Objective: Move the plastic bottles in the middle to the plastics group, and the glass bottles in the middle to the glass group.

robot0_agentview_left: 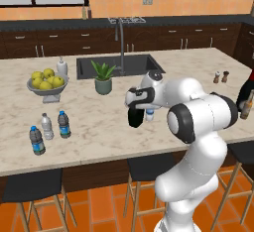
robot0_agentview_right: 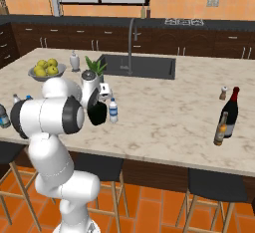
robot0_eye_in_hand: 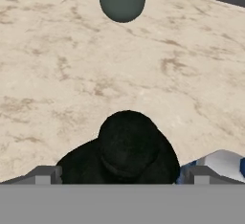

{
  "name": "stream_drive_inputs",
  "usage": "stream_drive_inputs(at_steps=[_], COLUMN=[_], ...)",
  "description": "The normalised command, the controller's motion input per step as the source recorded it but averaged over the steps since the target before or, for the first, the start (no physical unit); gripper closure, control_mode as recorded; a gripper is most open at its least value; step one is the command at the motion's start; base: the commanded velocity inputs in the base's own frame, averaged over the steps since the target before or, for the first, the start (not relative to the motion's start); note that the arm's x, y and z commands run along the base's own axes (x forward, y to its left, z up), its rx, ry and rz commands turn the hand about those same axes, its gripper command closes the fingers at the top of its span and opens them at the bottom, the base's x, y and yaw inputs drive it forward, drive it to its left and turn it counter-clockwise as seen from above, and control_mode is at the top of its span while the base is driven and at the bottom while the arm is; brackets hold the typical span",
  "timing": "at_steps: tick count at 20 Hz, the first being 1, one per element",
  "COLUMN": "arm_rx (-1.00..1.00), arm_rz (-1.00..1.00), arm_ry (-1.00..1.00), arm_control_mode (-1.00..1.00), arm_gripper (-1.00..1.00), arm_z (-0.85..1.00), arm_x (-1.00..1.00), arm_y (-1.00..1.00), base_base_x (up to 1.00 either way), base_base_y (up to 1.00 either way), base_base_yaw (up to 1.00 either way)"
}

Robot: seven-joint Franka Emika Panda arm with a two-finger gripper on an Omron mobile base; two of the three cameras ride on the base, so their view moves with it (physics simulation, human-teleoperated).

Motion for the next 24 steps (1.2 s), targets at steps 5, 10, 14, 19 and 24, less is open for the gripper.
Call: stream_drive_inputs(at_steps=[5,10,14,19,24], arm_rx=[0.00,0.00,0.00,0.00,0.00], arm_rz=[0.00,0.00,0.00,0.00,0.00], arm_ry=[0.00,0.00,0.00,0.00,0.00], arm_control_mode=[-1.00,-1.00,-1.00,-1.00,-1.00], arm_gripper=[-1.00,-1.00,-1.00,-1.00,-1.00], arm_z=[-0.05,-0.02,-0.22,-0.12,-0.09], arm_x=[0.04,0.05,0.14,0.06,0.00], arm_y=[0.02,0.02,0.00,0.00,0.00], base_base_x=[0.00,0.00,0.00,0.00,0.00], base_base_y=[0.00,0.00,0.00,0.00,0.00], base_base_yaw=[0.00,0.00,0.00,0.00,0.00])
